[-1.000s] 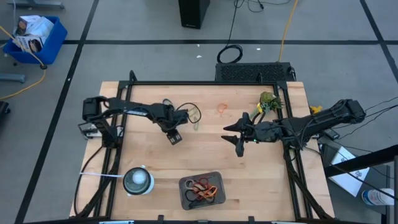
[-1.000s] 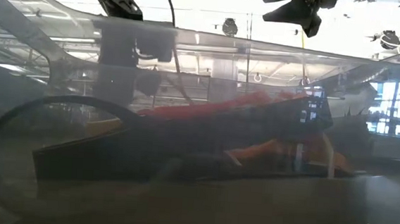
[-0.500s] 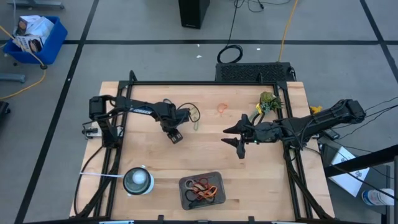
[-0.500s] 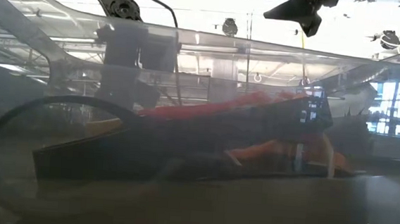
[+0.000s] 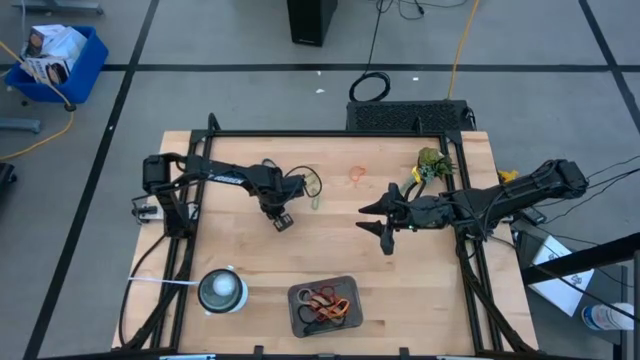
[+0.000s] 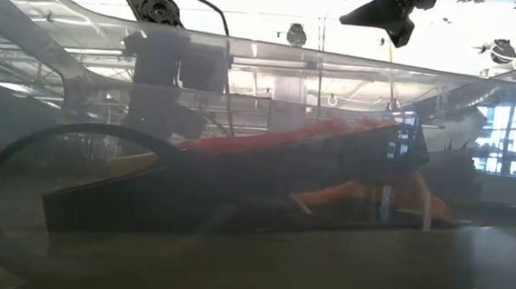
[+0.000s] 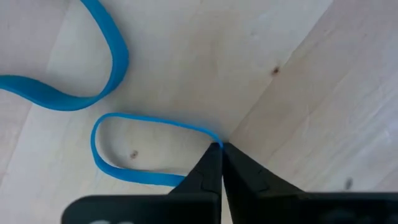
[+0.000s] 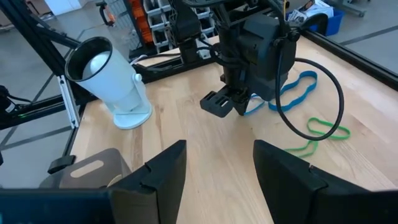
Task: Pick and place rubber bands into bin
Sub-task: Put the bottom blue rubber band into the bin
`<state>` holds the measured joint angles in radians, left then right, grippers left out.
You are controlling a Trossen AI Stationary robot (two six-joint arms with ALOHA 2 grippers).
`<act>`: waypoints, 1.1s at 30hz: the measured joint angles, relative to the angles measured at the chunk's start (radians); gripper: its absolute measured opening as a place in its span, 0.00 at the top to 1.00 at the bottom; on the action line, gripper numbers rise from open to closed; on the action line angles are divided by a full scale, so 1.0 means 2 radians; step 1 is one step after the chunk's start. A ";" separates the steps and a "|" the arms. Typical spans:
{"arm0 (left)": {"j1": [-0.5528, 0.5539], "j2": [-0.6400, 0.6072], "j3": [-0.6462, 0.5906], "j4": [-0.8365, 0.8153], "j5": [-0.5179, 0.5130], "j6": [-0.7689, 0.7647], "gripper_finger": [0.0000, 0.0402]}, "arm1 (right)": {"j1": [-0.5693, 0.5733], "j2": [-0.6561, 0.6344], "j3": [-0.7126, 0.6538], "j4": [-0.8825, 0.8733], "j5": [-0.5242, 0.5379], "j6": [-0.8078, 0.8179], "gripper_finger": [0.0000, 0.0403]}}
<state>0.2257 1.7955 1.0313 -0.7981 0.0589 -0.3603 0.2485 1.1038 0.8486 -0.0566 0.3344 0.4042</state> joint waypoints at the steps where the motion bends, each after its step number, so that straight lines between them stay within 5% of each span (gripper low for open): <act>1: -0.001 -0.002 0.000 -0.001 0.000 0.001 0.99 | 0.000 0.000 0.000 0.000 0.000 0.000 0.55; 12: -0.030 -0.134 0.026 -0.041 0.017 0.000 0.99 | 0.000 0.000 0.000 0.000 0.000 -0.004 0.55; 21: -0.078 -0.261 0.125 -0.025 0.063 0.017 1.00 | 0.000 0.000 0.000 0.000 0.000 -0.016 0.55; 33: -0.249 -0.215 0.250 0.007 0.031 0.048 1.00 | 0.000 0.000 0.000 0.000 0.000 -0.016 0.55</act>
<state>-0.2720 1.3651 1.5314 -0.7848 0.1203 -0.2634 0.2485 1.1038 0.8486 -0.0562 0.3341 0.3730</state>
